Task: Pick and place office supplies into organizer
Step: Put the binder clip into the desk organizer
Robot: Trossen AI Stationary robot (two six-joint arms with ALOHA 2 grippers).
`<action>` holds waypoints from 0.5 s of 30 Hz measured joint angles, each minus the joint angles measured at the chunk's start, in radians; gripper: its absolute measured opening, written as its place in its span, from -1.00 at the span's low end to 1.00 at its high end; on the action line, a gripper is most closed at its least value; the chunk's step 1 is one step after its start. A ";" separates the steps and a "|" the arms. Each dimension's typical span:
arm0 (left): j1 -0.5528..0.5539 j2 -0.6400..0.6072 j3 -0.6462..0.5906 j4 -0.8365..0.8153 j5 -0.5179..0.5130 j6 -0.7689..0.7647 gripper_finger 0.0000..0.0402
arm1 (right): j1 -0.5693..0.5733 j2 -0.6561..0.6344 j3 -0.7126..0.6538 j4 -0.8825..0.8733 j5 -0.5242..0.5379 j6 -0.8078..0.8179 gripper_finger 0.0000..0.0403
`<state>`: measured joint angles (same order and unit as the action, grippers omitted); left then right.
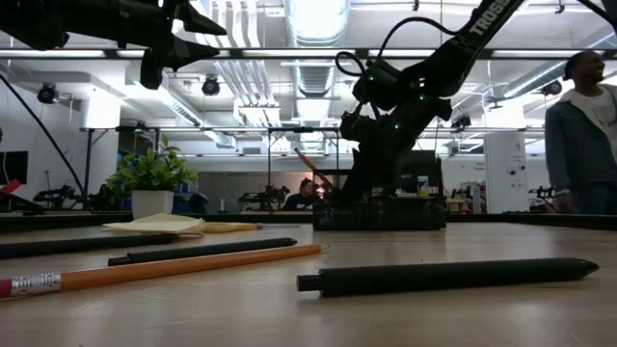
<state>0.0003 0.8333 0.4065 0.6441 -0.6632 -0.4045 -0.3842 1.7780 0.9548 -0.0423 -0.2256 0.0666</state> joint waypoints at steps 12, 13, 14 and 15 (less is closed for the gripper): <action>0.000 0.000 0.000 0.000 0.000 -0.001 -0.22 | -0.002 0.011 0.014 0.036 0.016 0.032 -0.83; 0.000 0.000 0.000 0.000 0.000 -0.001 -0.22 | -0.002 0.011 0.014 0.035 0.017 0.032 -0.83; 0.000 0.000 0.000 0.000 0.000 -0.001 -0.22 | -0.002 0.011 0.014 0.032 0.017 0.032 -0.83; 0.000 0.000 0.000 0.000 0.000 -0.001 -0.22 | -0.002 0.011 0.014 0.031 0.017 0.032 -0.83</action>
<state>0.0003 0.8333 0.4065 0.6437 -0.6632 -0.4053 -0.3859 1.7889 0.9684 -0.0117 -0.2085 0.0986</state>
